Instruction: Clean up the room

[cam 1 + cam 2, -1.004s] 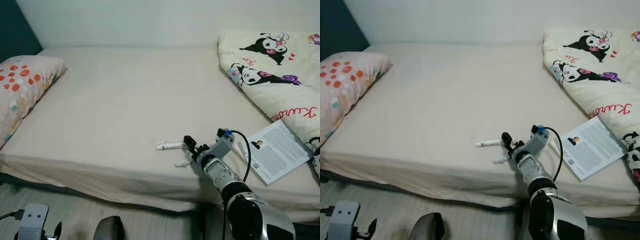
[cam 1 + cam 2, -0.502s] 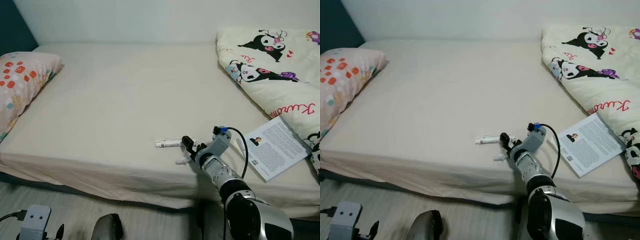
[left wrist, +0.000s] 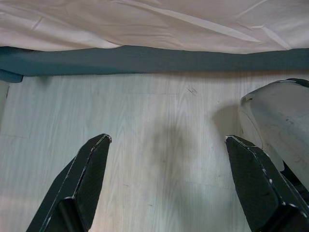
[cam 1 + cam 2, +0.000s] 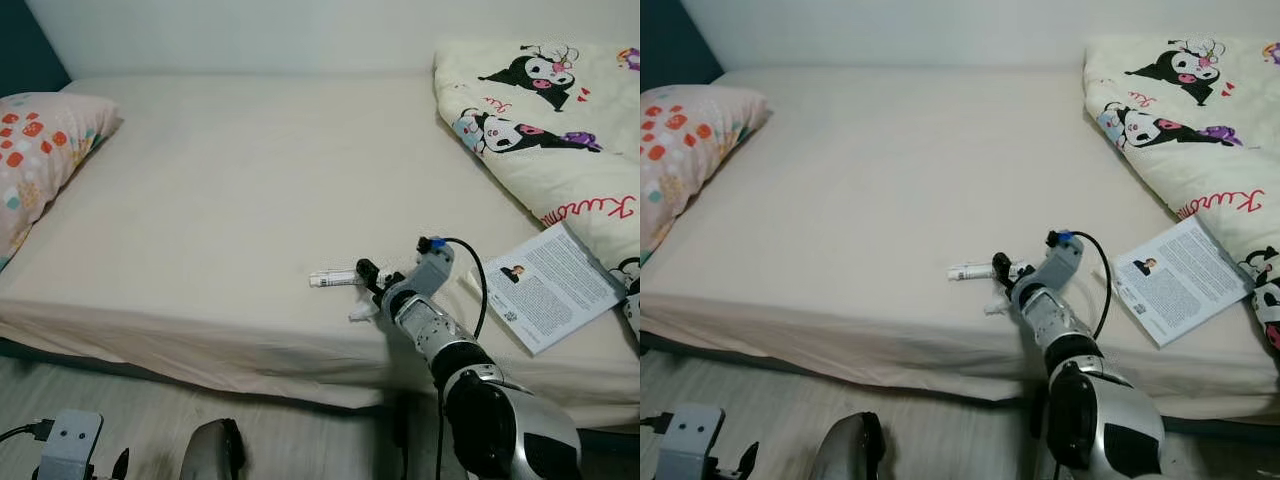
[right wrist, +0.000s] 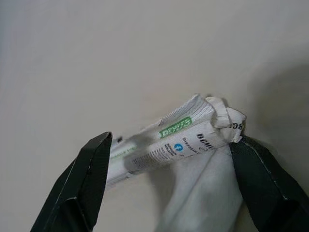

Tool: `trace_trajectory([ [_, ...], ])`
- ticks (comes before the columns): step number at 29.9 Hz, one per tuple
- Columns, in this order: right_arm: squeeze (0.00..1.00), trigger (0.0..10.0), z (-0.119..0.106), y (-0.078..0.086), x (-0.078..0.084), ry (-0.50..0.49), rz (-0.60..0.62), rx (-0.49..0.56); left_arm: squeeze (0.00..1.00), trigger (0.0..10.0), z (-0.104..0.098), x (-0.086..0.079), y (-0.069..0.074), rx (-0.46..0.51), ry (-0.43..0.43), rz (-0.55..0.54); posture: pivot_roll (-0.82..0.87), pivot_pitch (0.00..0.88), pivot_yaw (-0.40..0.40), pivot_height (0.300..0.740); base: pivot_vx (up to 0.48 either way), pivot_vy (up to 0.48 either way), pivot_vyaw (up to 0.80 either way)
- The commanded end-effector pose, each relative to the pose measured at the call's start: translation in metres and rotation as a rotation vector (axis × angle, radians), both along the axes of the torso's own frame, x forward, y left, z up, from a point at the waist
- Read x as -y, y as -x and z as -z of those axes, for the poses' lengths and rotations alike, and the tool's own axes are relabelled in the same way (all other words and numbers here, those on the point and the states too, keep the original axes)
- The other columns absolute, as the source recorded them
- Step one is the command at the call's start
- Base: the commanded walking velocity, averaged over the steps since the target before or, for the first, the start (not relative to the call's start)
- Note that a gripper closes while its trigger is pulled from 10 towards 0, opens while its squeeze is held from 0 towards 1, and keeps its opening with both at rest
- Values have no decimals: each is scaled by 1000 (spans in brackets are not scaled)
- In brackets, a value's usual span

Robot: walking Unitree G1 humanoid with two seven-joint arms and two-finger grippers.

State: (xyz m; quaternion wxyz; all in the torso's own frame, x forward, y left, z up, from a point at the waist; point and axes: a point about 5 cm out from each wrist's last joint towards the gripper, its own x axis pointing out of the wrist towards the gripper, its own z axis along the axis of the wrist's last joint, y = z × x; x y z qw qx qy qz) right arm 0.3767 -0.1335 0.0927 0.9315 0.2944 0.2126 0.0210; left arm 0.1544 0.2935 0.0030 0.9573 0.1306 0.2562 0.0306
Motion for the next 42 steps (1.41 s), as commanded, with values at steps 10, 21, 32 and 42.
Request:
trace_trajectory([
  [10, 0, 0, 1, 0, -18, 40, -44, -41, 0, 10000, 1, -2, 9, -47, -12, 10, 160, 254, 93, 471, 0, 0, 0],
  [21, 0, 0, -10, -5, -21, -16, -47, 4, 0, 10000, 2, 0, 9, -53, -10, 7, 154, 234, 88, 471, 0, 0, 0],
  [32, 0, 0, -33, -13, -5, -164, -64, 210, 0, 10000, 10, 9, -18, -14, 23, -39, 111, 102, 50, 471, 0, 0, 0],
  [42, 0, 0, -68, -12, 18, -305, -151, 558, 0, 10000, -3, 11, -77, 94, 107, -224, 50, 0, 9, 496, 0, 0, 0],
])
